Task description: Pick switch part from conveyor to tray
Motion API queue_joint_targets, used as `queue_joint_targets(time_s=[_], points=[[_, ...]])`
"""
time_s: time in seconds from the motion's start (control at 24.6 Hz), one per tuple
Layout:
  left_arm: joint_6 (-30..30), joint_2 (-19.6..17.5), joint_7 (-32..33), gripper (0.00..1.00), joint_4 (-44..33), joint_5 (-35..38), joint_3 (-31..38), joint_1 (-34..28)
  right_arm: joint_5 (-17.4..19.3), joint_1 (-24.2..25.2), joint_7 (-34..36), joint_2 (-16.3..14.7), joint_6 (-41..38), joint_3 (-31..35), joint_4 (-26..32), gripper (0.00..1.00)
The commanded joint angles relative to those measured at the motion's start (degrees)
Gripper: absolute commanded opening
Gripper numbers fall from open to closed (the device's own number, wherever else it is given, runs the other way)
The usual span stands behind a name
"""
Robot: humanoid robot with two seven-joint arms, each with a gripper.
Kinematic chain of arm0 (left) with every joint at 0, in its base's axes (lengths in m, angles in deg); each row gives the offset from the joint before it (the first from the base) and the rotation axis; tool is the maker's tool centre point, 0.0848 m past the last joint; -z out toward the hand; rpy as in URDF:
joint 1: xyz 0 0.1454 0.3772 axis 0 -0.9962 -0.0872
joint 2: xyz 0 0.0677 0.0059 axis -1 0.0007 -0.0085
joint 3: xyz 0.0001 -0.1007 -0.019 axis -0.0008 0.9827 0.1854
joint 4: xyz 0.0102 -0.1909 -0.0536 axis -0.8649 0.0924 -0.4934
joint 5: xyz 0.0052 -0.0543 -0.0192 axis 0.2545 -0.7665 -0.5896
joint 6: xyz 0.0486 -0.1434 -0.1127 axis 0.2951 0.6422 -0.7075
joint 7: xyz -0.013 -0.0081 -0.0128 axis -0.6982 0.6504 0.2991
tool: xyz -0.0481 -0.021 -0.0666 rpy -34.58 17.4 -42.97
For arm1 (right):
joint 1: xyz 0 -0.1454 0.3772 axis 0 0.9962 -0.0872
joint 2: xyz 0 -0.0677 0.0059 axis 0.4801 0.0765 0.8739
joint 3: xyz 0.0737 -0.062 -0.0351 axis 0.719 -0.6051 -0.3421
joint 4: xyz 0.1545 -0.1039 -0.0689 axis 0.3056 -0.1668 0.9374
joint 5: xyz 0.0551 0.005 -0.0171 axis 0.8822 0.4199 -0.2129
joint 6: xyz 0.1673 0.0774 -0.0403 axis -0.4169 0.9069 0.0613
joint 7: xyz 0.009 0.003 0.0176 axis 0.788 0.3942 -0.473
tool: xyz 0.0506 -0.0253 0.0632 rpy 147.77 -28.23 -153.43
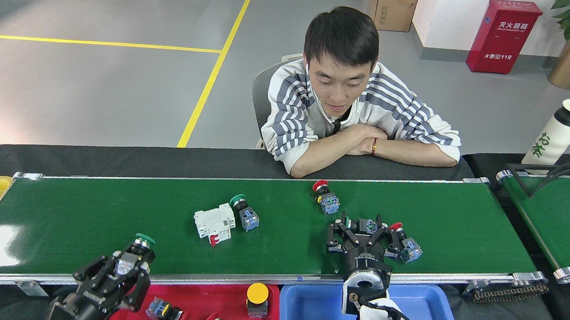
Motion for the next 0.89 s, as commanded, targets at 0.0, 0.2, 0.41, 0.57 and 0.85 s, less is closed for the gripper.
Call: queue_joint_targets(time_s=[0.0, 0.2, 0.41, 0.57, 0.85], points=[[-5.46, -0.05, -0.78, 0.38, -2.61, -0.2, -0.13, -2.22, 0.03, 1.0, -0.01, -0.04, -3.0, -2.91, 5.93, 0.13], [-5.91, 0.12, -0.87, 1.0, -2.43, -0.02, 0.13, -3.11, -0.41, 6.19, 0.17, -2.59, -16.98, -12.66, 18.24, 0.18], [-5.91, 1.17, -0.87, 1.0, -2.26, -0.29, 2.68, -2.75, -1.2, 6.27, 1.92, -2.07, -19.71, -24.01, 18.07, 1.0], [2.17, 5.57, -0.52, 1.0, -1.38, 0.15, 9.1, -0.73, -1.2, 6.36, 2.89, -1.63, -20.76, -26.82, 18.07, 1.0], [15.98, 2.85, -0.96, 1.0, 8.99, 0.06, 15.25, 4.1, -1.02, 8.38, 3.42, -1.71, -18.74, -24.36, 20.88, 1.0]])
